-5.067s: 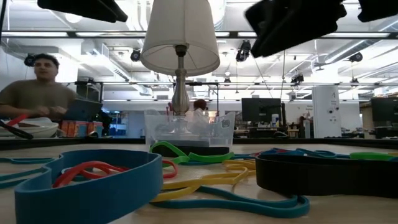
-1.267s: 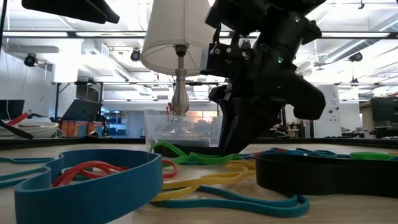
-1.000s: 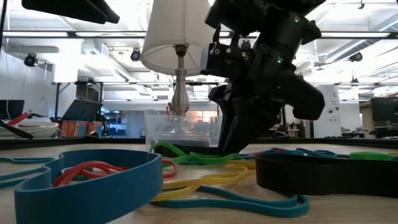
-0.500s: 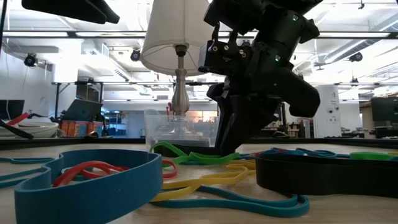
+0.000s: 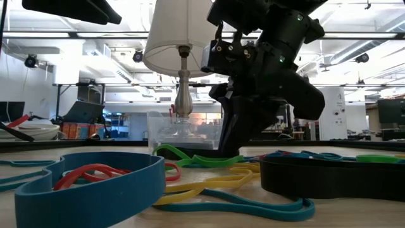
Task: Pick and place rubber bands into bin
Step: Put the black rubber band into the transparent container
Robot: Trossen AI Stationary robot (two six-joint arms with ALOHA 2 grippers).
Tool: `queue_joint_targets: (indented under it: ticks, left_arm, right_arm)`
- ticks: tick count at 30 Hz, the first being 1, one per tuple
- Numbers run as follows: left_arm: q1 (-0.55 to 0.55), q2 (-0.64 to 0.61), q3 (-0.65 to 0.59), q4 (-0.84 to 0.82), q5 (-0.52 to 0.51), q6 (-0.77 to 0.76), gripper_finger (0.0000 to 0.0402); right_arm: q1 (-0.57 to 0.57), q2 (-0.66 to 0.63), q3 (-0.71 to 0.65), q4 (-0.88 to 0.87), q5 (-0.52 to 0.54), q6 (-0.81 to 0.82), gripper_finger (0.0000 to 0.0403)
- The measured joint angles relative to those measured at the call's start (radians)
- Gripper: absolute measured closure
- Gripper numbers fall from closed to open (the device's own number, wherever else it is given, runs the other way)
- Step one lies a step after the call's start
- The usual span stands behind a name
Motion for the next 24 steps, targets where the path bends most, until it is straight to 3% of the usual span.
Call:
queue_joint_targets:
  ticks: [16, 24]
  left_arm:
    - [0.000, 0.000, 0.000, 0.000, 0.000, 0.000, 0.0257]
    - [-0.001, 0.000, -0.001, 0.000, 0.000, -0.001, 0.0257]
  right_arm:
    - [0.014, -0.001, 0.025, -0.003, 0.085, -0.050, 0.0394]
    - [0.065, -0.054, 0.038, -0.034, 0.212, -0.079, 0.0394]
